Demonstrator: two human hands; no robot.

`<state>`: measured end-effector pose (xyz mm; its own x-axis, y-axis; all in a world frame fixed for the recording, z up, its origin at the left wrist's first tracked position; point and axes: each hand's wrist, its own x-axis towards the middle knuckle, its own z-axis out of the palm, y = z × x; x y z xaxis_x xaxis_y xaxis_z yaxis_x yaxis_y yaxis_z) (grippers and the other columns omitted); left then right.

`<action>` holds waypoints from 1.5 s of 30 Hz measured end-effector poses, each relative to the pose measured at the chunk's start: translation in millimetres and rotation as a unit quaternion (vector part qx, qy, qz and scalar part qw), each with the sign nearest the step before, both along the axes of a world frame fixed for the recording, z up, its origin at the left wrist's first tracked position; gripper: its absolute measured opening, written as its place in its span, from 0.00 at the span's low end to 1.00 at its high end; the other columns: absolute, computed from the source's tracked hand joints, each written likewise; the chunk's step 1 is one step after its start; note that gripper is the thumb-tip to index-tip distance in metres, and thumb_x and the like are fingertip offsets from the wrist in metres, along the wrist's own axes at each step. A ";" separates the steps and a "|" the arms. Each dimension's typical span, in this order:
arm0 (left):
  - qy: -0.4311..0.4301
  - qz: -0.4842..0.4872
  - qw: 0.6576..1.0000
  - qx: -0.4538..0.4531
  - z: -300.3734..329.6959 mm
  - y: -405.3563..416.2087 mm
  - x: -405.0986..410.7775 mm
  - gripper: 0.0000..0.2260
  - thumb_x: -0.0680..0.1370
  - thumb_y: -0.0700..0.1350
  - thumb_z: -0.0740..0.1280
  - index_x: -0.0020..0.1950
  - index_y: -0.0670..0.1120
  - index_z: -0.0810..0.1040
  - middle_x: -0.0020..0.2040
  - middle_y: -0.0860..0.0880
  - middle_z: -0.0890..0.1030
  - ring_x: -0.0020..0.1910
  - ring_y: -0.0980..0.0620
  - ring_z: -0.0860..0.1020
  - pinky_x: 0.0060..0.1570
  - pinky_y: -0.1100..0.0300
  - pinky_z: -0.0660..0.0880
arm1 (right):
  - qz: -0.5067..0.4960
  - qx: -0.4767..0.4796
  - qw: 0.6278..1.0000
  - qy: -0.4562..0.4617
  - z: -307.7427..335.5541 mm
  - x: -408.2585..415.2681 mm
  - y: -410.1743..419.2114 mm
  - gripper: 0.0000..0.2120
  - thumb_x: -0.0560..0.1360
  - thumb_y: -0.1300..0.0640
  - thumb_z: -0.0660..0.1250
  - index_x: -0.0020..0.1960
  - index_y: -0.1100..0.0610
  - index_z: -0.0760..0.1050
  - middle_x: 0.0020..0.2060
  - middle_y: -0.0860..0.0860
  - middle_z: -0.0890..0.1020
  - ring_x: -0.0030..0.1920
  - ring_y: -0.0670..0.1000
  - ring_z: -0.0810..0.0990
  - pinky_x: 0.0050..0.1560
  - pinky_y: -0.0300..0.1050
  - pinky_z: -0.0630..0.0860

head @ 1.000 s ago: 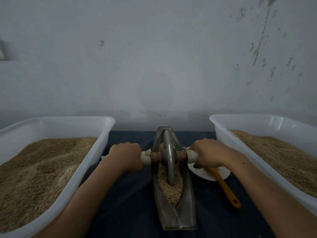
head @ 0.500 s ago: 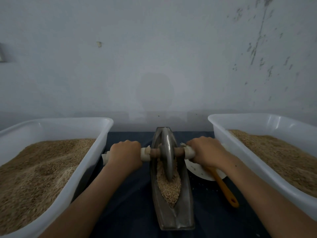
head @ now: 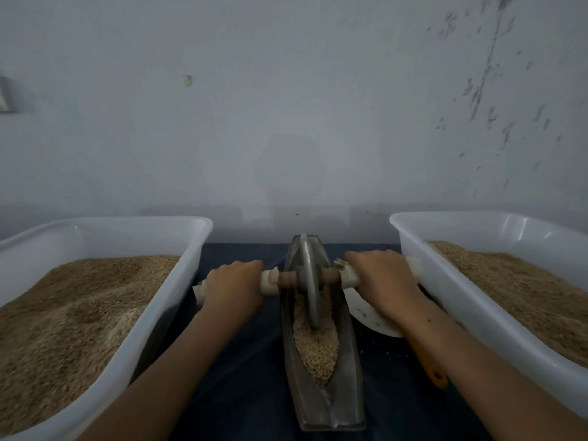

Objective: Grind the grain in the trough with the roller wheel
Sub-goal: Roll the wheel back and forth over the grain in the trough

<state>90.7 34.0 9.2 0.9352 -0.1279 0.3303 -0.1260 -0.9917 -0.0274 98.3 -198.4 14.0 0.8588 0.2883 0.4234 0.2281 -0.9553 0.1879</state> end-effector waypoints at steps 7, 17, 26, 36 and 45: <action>0.003 -0.006 1.000 0.024 4.8 -1.8 -4.0 0.05 0.77 0.50 0.64 0.49 0.50 0.72 0.47 0.51 0.79 0.45 0.51 0.78 0.44 0.58 0.72 | -0.005 0.010 0.996 0.091 7.5 -0.6 -4.1 0.05 0.75 0.53 0.64 0.42 0.47 0.68 0.45 0.49 0.80 0.45 0.53 0.78 0.40 0.45 0.66; 0.086 -0.002 0.993 0.076 17.2 -4.7 -5.9 0.08 0.75 0.49 0.65 0.52 0.48 0.74 0.45 0.51 0.76 0.44 0.51 0.76 0.44 0.59 0.71 | -0.010 0.021 0.963 0.269 22.5 -9.9 -7.9 0.11 0.72 0.52 0.71 0.53 0.48 0.77 0.47 0.49 0.81 0.47 0.50 0.80 0.46 0.46 0.76; -0.027 -0.011 1.000 0.002 -0.9 0.4 -1.2 0.07 0.76 0.52 0.64 0.48 0.51 0.69 0.45 0.51 0.79 0.39 0.52 0.74 0.39 0.59 0.67 | 0.003 0.010 1.000 0.002 -2.7 4.0 -2.0 0.06 0.75 0.56 0.61 0.43 0.48 0.65 0.42 0.48 0.80 0.43 0.53 0.78 0.39 0.46 0.64; 0.118 -0.009 0.991 0.060 16.2 -1.0 -5.3 0.09 0.74 0.50 0.66 0.50 0.48 0.74 0.42 0.52 0.75 0.42 0.52 0.75 0.46 0.58 0.74 | -0.006 -0.008 0.965 0.263 25.7 -11.1 -6.0 0.14 0.71 0.51 0.72 0.56 0.49 0.76 0.48 0.49 0.81 0.45 0.49 0.78 0.41 0.43 0.71; 0.059 -0.004 0.998 0.014 6.6 0.6 -0.5 0.04 0.76 0.48 0.64 0.47 0.50 0.71 0.47 0.51 0.79 0.44 0.51 0.76 0.45 0.58 0.72 | 0.000 0.008 0.996 0.086 11.3 -4.7 -0.3 0.05 0.75 0.53 0.63 0.42 0.47 0.67 0.44 0.48 0.80 0.45 0.52 0.79 0.40 0.45 0.68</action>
